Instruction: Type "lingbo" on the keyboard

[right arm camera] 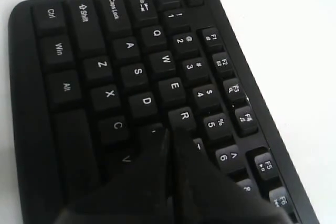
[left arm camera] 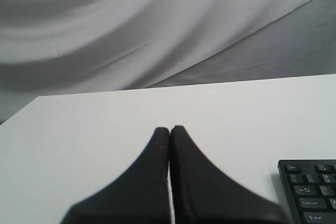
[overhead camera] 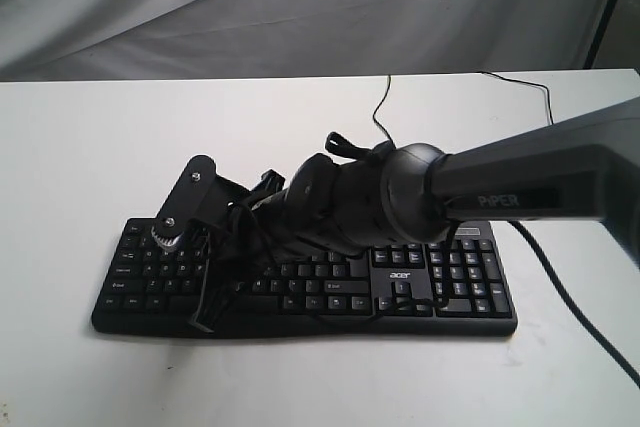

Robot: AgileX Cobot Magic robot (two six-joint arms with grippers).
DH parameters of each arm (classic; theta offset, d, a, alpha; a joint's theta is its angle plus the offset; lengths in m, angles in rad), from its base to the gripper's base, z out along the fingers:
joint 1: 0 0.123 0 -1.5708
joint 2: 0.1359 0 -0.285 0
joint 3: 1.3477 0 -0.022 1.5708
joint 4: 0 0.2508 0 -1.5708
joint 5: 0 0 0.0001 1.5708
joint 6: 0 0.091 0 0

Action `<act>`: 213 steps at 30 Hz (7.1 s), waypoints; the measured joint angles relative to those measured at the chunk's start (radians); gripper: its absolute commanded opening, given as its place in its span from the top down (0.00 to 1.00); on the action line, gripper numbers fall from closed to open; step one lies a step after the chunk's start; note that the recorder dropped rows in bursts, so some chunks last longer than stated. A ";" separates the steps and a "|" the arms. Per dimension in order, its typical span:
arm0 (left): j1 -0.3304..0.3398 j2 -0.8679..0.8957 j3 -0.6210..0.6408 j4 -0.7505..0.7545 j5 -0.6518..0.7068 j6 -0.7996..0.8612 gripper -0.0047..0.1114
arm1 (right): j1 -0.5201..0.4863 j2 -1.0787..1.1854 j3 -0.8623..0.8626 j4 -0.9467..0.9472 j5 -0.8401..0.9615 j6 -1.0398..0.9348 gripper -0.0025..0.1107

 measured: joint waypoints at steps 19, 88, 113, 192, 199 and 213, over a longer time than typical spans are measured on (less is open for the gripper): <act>0.000 0.000 0.000 0.000 0.000 0.000 0.95 | 0.000 -0.011 -0.002 0.002 -0.006 0.000 0.98; 0.000 0.000 0.000 0.000 0.000 0.000 0.95 | 0.030 -0.022 0.071 0.014 -0.017 0.000 0.98; 0.000 0.000 0.000 0.000 0.000 0.000 0.95 | 0.019 -0.028 0.069 0.016 -0.008 -0.004 0.98; 0.000 0.000 0.000 0.000 0.000 0.000 0.95 | -0.132 -0.142 0.149 0.033 0.032 -0.090 0.98; 0.000 0.000 0.000 0.000 0.000 0.000 0.95 | -0.132 -0.324 0.259 0.035 0.034 -0.076 0.98; 0.000 0.000 0.000 0.000 0.000 0.000 0.95 | -0.130 -1.032 0.676 0.159 0.027 -0.038 0.98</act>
